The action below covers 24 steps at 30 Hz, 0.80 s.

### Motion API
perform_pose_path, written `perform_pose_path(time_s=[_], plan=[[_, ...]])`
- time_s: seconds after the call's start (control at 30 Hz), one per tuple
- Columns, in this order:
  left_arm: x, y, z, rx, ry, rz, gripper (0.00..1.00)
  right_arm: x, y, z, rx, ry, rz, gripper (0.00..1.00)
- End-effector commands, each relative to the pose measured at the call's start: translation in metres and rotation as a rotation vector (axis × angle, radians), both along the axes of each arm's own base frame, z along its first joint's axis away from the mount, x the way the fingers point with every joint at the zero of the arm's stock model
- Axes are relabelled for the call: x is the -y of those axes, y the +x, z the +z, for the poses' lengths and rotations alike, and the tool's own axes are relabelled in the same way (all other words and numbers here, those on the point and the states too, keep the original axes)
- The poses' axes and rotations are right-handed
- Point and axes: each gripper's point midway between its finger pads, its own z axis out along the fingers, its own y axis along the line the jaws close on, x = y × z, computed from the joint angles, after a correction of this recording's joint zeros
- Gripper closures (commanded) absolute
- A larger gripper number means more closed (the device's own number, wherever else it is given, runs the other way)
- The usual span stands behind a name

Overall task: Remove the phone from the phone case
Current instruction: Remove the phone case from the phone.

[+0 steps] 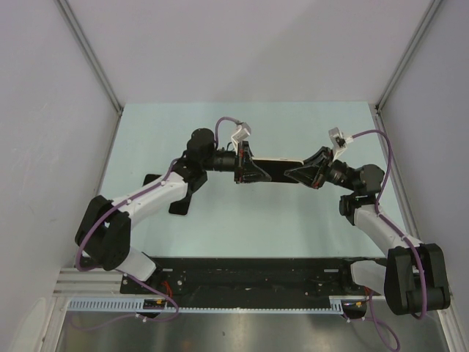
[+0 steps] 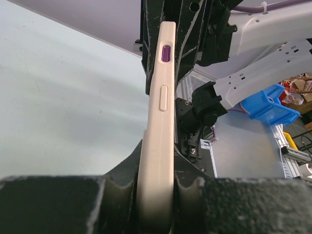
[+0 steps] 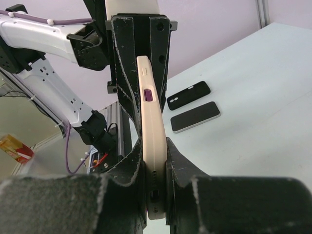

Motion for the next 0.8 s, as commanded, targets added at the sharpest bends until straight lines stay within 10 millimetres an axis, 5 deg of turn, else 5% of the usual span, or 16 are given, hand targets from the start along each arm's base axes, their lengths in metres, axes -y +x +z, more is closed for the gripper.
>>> perform_pose_path(time_s=[0.0,0.37,0.4,0.5,0.77], plan=[[0.001,-0.005,0.028,0.095,-0.061,-0.009,1.0,0.003,0.02,0.003,-0.003,0.007,-0.088,1.0],[-0.002,0.004,0.026,0.037,-0.054,0.03,0.99,0.012,0.029,0.003,-0.022,0.01,-0.157,0.68],[-0.003,0.005,0.024,0.035,-0.051,0.032,1.0,0.013,0.028,0.005,-0.021,0.014,-0.158,0.48],[-0.006,0.009,0.022,0.044,-0.048,0.042,1.0,0.016,0.027,0.009,-0.009,0.022,-0.163,0.37],[-0.012,0.009,0.015,0.039,-0.039,0.006,1.0,0.021,0.022,0.026,0.012,0.063,-0.163,0.28]])
